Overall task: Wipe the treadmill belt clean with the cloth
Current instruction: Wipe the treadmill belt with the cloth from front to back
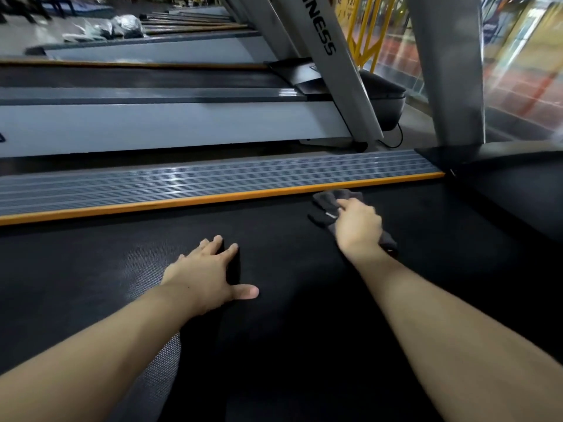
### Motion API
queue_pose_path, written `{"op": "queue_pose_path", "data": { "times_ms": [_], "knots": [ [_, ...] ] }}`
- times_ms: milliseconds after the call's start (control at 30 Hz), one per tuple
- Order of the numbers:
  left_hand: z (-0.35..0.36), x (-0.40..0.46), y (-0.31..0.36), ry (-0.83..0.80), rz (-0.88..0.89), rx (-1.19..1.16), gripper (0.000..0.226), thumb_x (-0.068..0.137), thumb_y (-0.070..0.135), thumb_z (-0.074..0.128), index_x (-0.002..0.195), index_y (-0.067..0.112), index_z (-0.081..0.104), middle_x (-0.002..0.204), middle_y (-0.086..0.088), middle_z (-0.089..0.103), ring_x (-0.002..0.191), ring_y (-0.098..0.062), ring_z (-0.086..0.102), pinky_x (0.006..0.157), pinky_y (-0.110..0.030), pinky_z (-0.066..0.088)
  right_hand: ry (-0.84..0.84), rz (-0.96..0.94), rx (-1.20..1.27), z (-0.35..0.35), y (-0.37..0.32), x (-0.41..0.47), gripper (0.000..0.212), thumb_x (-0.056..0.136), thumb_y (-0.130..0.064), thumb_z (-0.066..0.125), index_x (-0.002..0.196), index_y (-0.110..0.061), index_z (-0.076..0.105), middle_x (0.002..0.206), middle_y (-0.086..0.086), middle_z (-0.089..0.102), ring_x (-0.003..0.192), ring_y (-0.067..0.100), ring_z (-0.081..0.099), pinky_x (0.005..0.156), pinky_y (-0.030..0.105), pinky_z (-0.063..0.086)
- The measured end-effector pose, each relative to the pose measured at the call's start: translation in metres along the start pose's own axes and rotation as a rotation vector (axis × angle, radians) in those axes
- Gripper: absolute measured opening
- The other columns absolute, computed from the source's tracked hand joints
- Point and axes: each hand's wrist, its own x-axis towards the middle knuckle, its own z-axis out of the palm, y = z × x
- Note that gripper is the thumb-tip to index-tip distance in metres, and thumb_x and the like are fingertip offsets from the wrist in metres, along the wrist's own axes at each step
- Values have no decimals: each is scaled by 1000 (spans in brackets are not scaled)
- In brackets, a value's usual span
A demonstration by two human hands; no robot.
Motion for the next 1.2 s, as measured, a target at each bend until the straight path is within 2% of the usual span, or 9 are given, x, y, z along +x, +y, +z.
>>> {"op": "queue_pose_path", "data": {
  "times_ms": [167, 267, 333, 433, 500, 667, 800, 1000, 1200],
  "knots": [
    [-2, 2, 2, -30, 2, 18, 111, 73, 90, 51, 161, 40, 3, 170, 7, -9, 156, -18, -8, 122, -52, 15, -165, -450, 40, 32, -97, -53, 26, 98, -23, 48, 114, -31, 67, 124, -6, 62, 109, 23, 61, 83, 35, 47],
    [-2, 2, 3, -56, -4, 28, 110, 76, 88, 50, 161, 40, -1, 169, 6, -13, 156, -18, -10, 123, -51, 11, -267, -618, 103, 23, -93, -42, 27, 98, -29, 52, 121, -36, 64, 129, -9, 62, 111, 24, 62, 90, 39, 51],
    [-4, 1, 3, -62, -10, 30, 109, 77, 87, 49, 160, 40, -2, 169, 6, -15, 156, -18, -11, 123, -51, 11, -259, -524, 43, 10, -53, -13, 30, 91, -31, 59, 120, -39, 64, 127, -6, 66, 109, 28, 65, 92, 41, 52],
    [-3, 3, 4, -67, -8, 48, 109, 77, 88, 47, 160, 41, -4, 169, 6, -15, 156, -19, -11, 122, -53, 14, -120, -110, -21, -14, 20, 28, 30, 96, -28, 54, 123, -36, 65, 121, 6, 69, 109, 34, 63, 91, 39, 50],
    [-4, 4, 3, -67, -4, 67, 109, 76, 89, 46, 160, 40, -3, 169, 6, -14, 156, -20, -9, 121, -54, 18, -38, 19, -30, -15, 26, 24, 30, 99, -25, 51, 124, -32, 65, 118, 7, 69, 109, 35, 62, 89, 38, 48],
    [-2, 5, 3, -65, -1, 59, 110, 76, 89, 48, 160, 40, -3, 169, 7, -15, 156, -19, -10, 121, -55, 18, -67, -261, 18, 18, -70, -37, 22, 99, -26, 47, 106, -31, 67, 109, -6, 64, 100, 23, 64, 70, 31, 40],
    [1, 7, 0, -70, 0, 33, 112, 75, 89, 48, 160, 39, -5, 169, 6, -17, 155, -17, -13, 125, -54, 11, -261, -592, 59, 19, -76, -38, 24, 99, -30, 48, 117, -35, 63, 123, -7, 63, 107, 26, 62, 84, 37, 49],
    [0, 8, 1, -62, 6, 51, 111, 76, 89, 47, 161, 39, -4, 169, 6, -15, 156, -17, -13, 124, -56, 15, -4, 47, 20, -17, 42, 21, 24, 99, -27, 50, 117, -31, 65, 112, 6, 69, 101, 34, 65, 81, 38, 50],
    [1, 9, 1, -61, 2, 54, 111, 76, 89, 47, 161, 38, -3, 169, 6, -15, 156, -18, -12, 124, -55, 15, -63, -155, 57, 21, -52, -49, 26, 96, -26, 52, 118, -31, 65, 118, -3, 60, 110, 24, 60, 80, 34, 46]
  ]
}}
